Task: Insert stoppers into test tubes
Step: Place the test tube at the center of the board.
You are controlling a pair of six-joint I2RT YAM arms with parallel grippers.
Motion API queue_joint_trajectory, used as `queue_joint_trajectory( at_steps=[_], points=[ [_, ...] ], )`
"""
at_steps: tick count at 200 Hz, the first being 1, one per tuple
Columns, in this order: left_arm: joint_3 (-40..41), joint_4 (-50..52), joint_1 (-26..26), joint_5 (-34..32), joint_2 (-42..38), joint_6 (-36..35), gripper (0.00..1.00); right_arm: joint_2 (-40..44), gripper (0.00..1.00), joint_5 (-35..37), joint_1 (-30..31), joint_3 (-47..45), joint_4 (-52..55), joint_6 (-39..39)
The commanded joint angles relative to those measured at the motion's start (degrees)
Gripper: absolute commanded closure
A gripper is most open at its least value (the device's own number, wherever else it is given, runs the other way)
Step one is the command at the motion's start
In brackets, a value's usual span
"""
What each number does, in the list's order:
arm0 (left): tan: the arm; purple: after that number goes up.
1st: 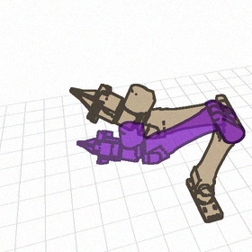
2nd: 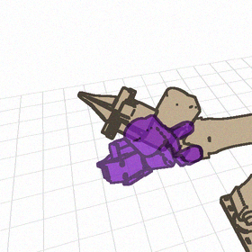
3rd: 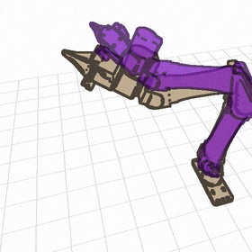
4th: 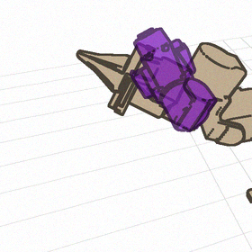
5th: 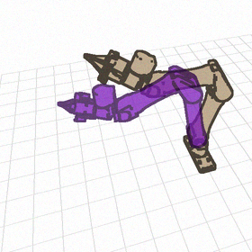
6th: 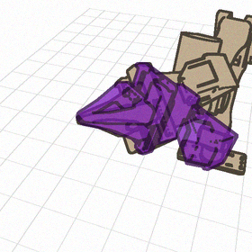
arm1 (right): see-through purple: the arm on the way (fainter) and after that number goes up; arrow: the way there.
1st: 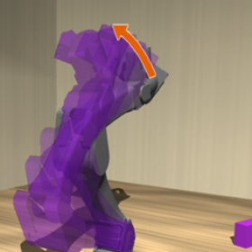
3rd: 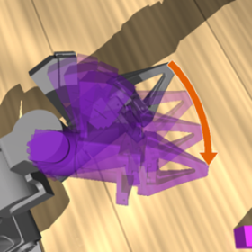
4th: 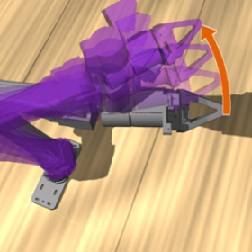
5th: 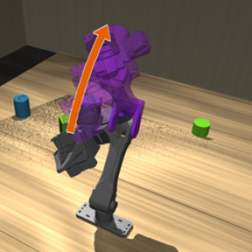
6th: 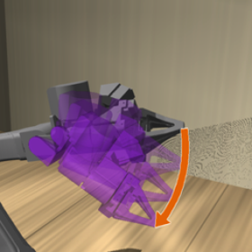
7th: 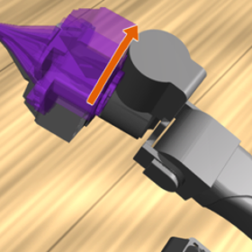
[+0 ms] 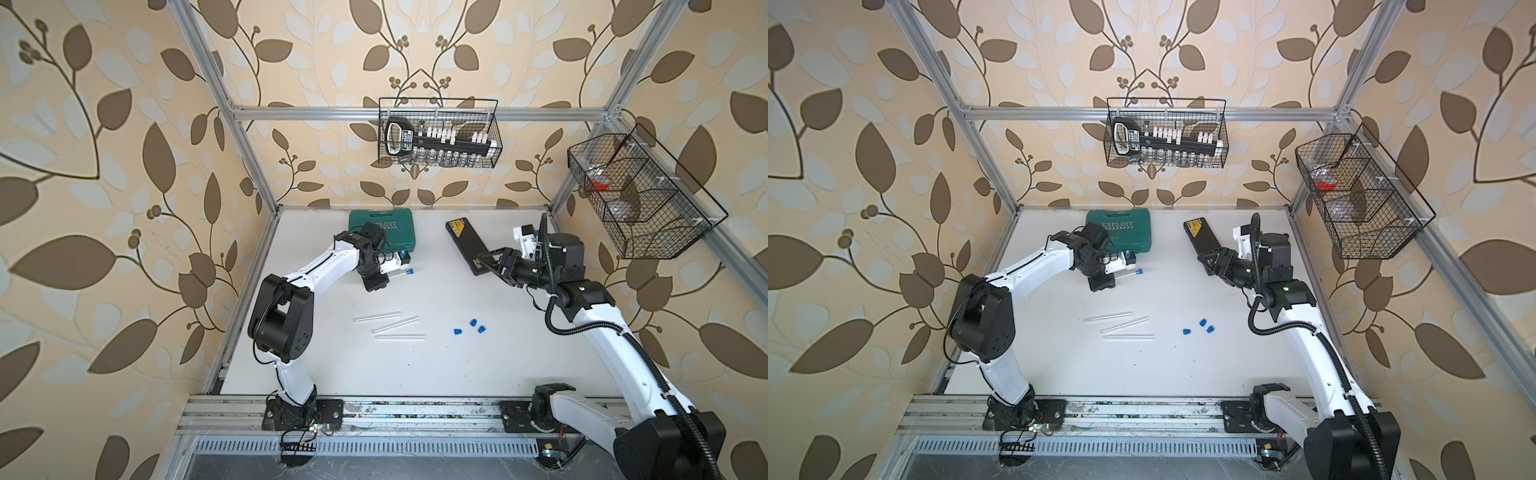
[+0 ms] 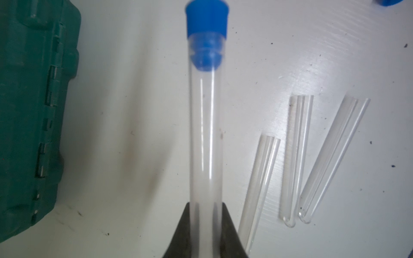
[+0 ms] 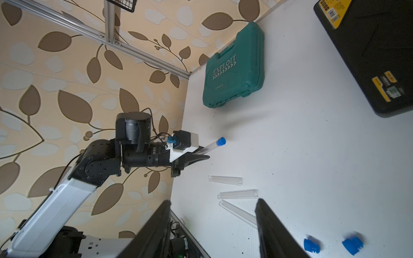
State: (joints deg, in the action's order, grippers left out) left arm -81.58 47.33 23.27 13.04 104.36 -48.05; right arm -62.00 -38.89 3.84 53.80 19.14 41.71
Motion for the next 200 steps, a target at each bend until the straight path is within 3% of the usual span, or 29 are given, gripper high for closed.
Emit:
queue_joint_trajectory(
  at_steps=[1,48,118,200],
  points=[
    [-3.09,4.03,-0.06,-2.00,3.27,-1.79,1.00,-0.70,0.42,-2.82,-0.23,-0.36,-0.56,0.11],
    [-4.79,3.64,-0.06,-3.98,8.86,-3.25,1.00,-1.86,0.42,-5.95,-0.23,-1.52,-3.12,3.02],
    [-3.13,1.80,-0.58,-2.91,10.86,-4.72,1.00,-1.64,0.42,-6.86,-0.16,-0.91,-1.47,2.67],
    [-0.97,-2.89,-0.85,-3.04,11.47,-5.45,0.92,-1.81,0.42,-7.69,-0.08,0.43,-1.30,2.85]
  ],
)
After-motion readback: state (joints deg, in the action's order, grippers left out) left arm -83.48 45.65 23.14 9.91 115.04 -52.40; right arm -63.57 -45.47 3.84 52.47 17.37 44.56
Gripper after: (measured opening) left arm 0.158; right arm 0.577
